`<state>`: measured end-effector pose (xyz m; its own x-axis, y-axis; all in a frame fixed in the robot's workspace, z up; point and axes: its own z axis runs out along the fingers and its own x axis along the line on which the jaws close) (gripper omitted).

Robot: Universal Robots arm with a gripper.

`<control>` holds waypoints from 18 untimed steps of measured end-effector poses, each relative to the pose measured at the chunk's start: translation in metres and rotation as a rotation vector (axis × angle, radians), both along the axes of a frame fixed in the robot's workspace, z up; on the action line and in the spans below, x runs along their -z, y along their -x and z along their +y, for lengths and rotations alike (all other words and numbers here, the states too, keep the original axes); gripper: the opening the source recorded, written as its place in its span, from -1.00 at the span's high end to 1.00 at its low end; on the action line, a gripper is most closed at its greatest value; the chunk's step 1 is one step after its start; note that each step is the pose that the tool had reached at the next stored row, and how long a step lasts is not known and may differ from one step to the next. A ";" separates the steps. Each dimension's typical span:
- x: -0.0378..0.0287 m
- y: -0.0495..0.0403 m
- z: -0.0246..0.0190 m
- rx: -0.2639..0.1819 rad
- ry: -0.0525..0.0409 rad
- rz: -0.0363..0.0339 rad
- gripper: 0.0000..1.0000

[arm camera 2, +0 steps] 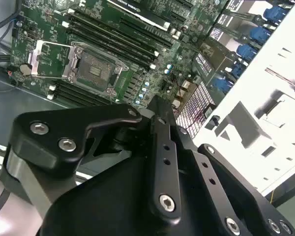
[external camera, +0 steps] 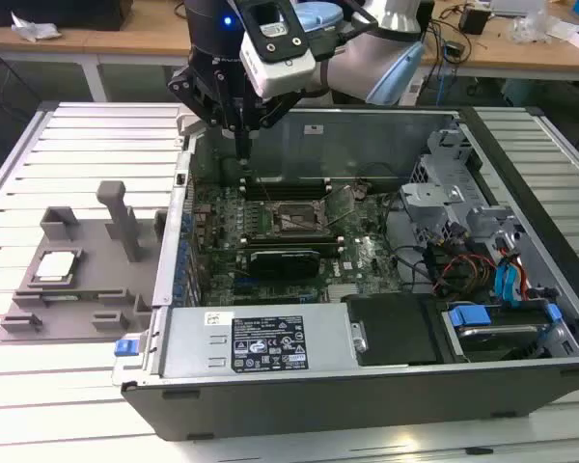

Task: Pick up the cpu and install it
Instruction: 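Reach for the cpu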

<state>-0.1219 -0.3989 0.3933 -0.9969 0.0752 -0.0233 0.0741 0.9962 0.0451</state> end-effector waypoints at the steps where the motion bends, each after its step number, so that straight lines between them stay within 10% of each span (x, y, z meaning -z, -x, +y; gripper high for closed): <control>1: 0.0000 0.0015 0.0000 0.000 0.0000 0.0000 0.79; 18: 0.0000 0.0542 0.0000 0.000 0.0000 0.0000 0.79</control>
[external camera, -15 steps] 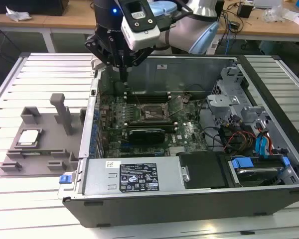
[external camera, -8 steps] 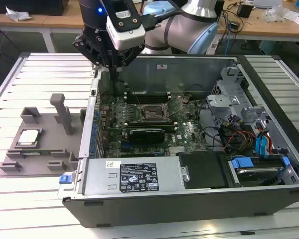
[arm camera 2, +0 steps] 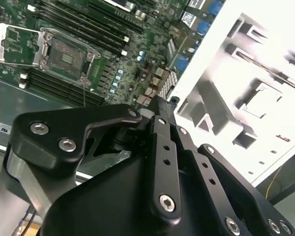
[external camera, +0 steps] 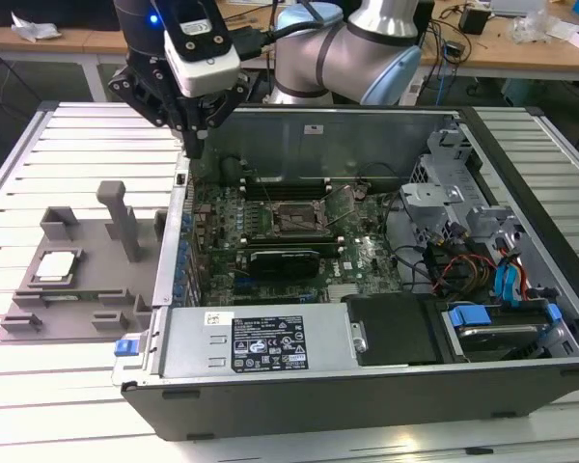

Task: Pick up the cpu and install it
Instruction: 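Reach for the cpu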

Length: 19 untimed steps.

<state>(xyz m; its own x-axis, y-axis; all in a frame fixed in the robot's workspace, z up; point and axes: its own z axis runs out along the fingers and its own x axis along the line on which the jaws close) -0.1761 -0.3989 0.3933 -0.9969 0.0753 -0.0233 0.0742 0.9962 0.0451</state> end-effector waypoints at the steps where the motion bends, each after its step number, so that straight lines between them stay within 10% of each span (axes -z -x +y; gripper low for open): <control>1: 0.0000 0.0015 0.0000 0.000 0.0000 0.0001 0.79; 19: 0.0000 0.0412 0.0000 0.000 0.0000 0.0000 0.79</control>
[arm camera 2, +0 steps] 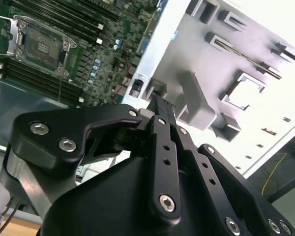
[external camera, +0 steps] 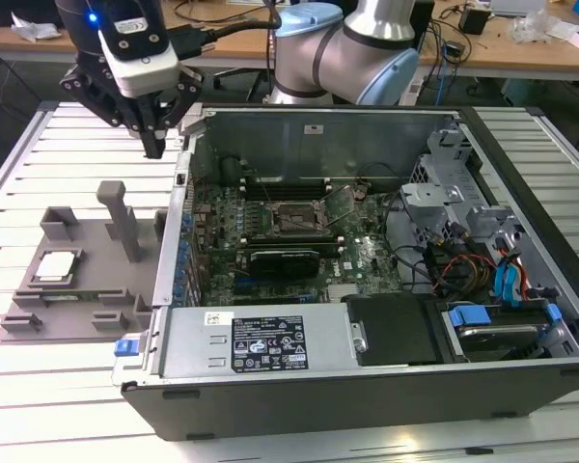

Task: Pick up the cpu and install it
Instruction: 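Reach for the cpu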

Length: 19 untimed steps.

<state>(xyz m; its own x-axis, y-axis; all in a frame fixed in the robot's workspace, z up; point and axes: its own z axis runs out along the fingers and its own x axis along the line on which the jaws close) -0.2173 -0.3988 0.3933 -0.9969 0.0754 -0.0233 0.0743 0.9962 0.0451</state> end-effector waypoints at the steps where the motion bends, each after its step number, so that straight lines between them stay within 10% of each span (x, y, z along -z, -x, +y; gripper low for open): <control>1: 0.0000 0.0019 0.0000 0.000 0.0001 0.0000 0.79; 19: 0.0000 0.0385 0.0000 0.000 0.0000 0.0000 0.79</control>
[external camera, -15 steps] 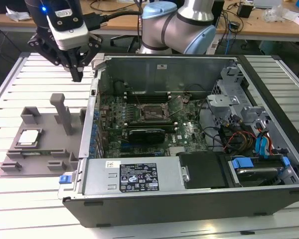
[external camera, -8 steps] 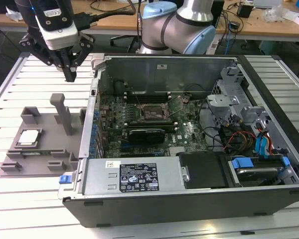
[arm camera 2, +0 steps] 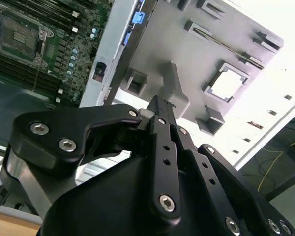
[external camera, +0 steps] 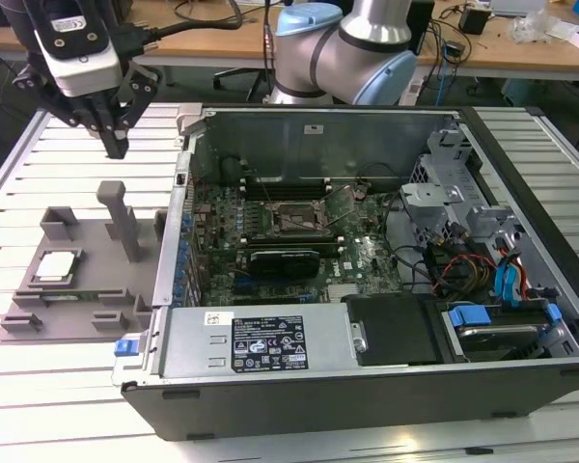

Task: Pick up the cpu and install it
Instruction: 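Reach for the cpu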

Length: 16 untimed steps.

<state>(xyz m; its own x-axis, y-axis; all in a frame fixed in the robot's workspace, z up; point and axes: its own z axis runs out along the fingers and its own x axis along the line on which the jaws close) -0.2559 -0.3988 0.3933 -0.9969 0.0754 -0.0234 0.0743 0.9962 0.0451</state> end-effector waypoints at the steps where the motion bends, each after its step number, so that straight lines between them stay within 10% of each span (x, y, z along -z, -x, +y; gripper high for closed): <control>1: 0.0000 0.0027 0.0000 0.000 0.0000 0.0000 0.79; 16: 0.0000 0.0321 0.0000 0.000 0.0000 0.0001 0.79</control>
<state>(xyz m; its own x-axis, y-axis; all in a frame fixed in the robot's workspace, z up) -0.2880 -0.3989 0.3933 -0.9969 0.0753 -0.0233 0.0742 0.9962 0.0451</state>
